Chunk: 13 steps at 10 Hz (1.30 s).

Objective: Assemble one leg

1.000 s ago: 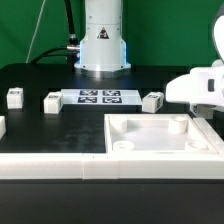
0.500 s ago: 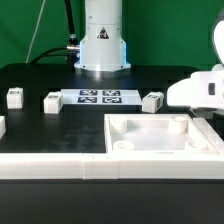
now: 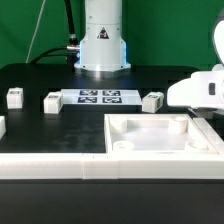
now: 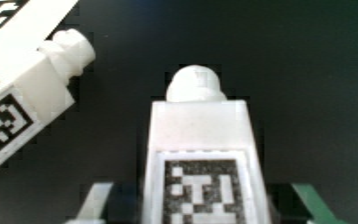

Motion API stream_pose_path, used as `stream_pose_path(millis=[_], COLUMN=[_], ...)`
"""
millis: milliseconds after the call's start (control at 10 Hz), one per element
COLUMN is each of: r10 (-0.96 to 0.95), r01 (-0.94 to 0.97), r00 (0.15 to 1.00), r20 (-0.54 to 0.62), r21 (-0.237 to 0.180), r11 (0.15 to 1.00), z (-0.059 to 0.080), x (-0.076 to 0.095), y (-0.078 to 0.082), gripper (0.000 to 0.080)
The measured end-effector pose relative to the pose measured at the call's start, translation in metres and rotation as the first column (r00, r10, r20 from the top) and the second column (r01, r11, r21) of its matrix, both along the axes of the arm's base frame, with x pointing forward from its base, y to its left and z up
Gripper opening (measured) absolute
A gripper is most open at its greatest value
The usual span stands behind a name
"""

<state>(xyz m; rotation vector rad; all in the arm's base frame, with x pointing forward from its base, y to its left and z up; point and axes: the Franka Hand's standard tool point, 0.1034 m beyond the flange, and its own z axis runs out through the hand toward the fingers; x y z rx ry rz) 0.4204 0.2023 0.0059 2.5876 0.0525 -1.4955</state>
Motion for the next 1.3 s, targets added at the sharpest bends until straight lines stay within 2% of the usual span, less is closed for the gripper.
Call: stream_pose_path(millis=[400,500,600,900,1000,1100,1200,1300], r10=[0.0,0.012,0.02,0.015,0.016,0.017,0.011,-0.002], r01=[0.0,-0.012,-0.02,-0.016,-0.019,-0.02,-0.018,-0.019], r00=[1.0,1.0,1.0,1.0,0.998,0.998,0.994,0.972], r20=[0.0,-0.005,0.004,0.019,0.059,0.058,0.109,0.233], r21=[0.0,0.021,0.052,0.05,0.054,0.054,0.065,0.088], r11=[1.0,1.0,0.998,0.999,0.998,0.998,0.998,0.996], z=[0.0,0.003,0.02,0.086,0.098,0.097,0.092,0.092], x=[0.0,0.002,0.009,0.017,0.019,0.016,0.024,0.034], y=[0.0,-0.002,-0.011,-0.026,-0.026,-0.026,-0.023,-0.018], gripper=[0.0289,0.0289,0.029,0.029,0.029,0.029,0.029,0.029])
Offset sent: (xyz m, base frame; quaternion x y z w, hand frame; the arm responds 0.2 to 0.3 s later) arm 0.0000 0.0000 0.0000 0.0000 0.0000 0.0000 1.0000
